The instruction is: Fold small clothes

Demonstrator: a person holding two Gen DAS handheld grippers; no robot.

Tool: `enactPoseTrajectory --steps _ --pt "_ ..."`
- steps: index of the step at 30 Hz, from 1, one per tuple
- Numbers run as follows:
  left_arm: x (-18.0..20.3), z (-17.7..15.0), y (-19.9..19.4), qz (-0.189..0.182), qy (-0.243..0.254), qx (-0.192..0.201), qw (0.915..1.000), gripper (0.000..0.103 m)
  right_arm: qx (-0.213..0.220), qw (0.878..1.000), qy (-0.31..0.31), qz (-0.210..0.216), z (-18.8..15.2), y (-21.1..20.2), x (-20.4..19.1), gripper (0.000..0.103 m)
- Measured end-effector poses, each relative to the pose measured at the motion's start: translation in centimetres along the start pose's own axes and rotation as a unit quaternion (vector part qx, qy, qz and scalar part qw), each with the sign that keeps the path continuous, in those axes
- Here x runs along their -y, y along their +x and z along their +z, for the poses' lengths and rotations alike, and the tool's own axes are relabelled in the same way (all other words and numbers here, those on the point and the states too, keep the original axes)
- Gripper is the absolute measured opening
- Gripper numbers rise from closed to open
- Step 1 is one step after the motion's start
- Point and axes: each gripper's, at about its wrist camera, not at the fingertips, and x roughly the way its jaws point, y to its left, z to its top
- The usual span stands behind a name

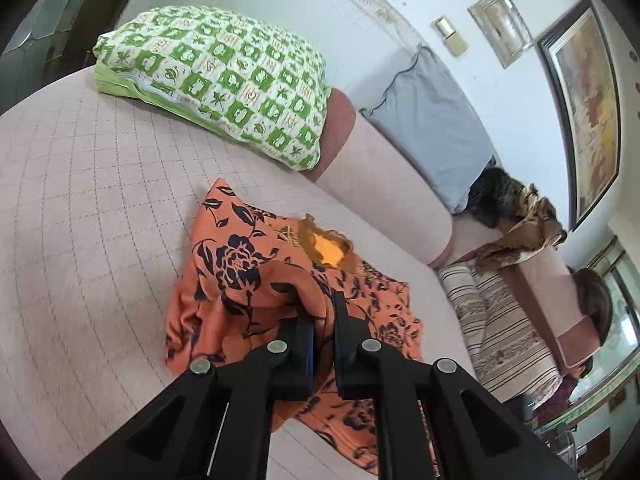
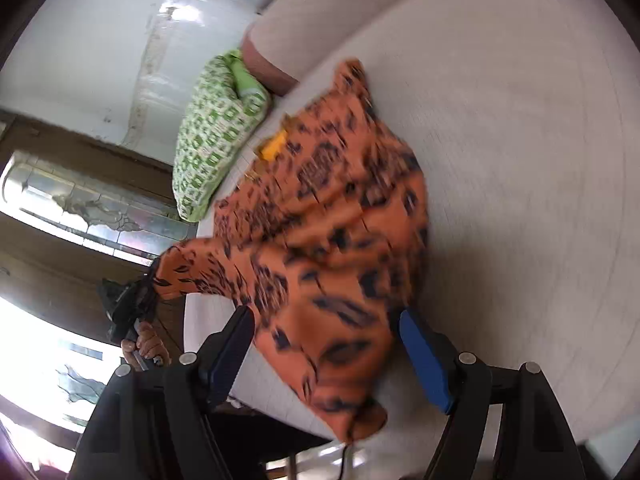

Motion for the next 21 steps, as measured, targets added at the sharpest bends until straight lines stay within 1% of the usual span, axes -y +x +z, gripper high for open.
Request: enactPoseTrajectory --steps 1,2,4,5,6,7,8,9,10,11,13,15,16,17,18,19,21 --pt "0.1 -0.3 -0.5 -0.002 -0.005 0.004 1.0 0.007 -0.011 1.0 0.013 0.0 -0.3 0.7 0.4 0.078" --pt "0.1 -0.6 -0.9 -0.005 -0.011 0.006 0.9999 0.007 -0.019 0.999 0.027 0.012 -1.0 1.7 0.7 0.078" --pt "0.1 -1.1 -1.6 -0.005 -0.018 0.01 0.9998 0.007 -0.032 0.999 0.026 0.031 -1.4 3.5 0.2 0.077" --pt "0.1 -1.5 -2.1 -0.004 -0.019 0.012 0.9997 0.007 -0.043 0.998 0.016 0.03 -1.9 4.6 -0.5 0.069" --pt "0.1 -1.7 -2.5 -0.003 -0.019 0.013 0.9997 0.007 -0.053 0.998 0.009 0.027 -2.4 5.2 -0.9 0.045" --pt "0.0 -1.9 -3.0 -0.003 -0.019 0.015 0.9997 0.007 -0.066 0.998 -0.006 0.021 -2.9 5.9 -1.6 0.03" --pt "-0.1 -2.0 -3.5 0.0 -0.018 0.016 0.9997 0.007 -0.073 0.997 -0.029 0.005 -3.2 6.3 -2.4 0.023" --pt "-0.2 -2.1 -4.1 0.002 -0.017 0.016 0.9997 0.007 -0.067 0.996 -0.057 -0.016 -3.4 6.3 -3.4 0.015" --pt "-0.4 -2.1 -4.4 0.003 -0.016 0.016 0.9997 0.007 -0.057 0.995 -0.074 -0.018 -3.2 6.0 -4.1 0.011" --pt "-0.5 -1.9 -4.8 0.007 -0.016 0.014 0.9998 0.007 -0.043 0.996 -0.082 -0.004 -2.7 5.4 -4.8 0.01" --pt "-0.8 -1.1 -5.2 0.013 -0.014 0.01 0.9998 0.007 -0.001 0.996 -0.089 0.028 -0.8 3.8 -6.1 0.008" --pt "-1.0 0.6 -4.8 0.018 -0.018 0.0 0.9997 0.007 0.05 0.993 -0.092 0.049 3.0 2.1 -7.5 0.008" --pt "-1.2 1.6 -4.4 0.022 -0.024 -0.004 0.9995 0.007 0.064 0.992 -0.089 0.057 4.6 1.9 -7.8 0.008" --pt "-1.4 2.6 -3.9 0.025 -0.032 -0.007 0.9992 0.007 0.08 0.991 -0.084 0.068 6.8 1.6 -8.0 0.008" --pt "-1.7 4.4 -2.7 0.029 -0.046 -0.01 0.9984 0.007 0.099 0.989 -0.078 0.073 9.6 1.6 -8.3 0.008" --pt "-2.0 5.4 -1.9 0.033 -0.053 -0.012 0.998 0.008 0.114 0.988 -0.068 0.073 11.9 1.9 -8.4 0.008" --pt "-3.1 8.7 1.9 0.06 -0.076 -0.022 0.995 0.008 0.128 0.988 -0.02 0.079 17.6 3.6 -8.0 0.009"
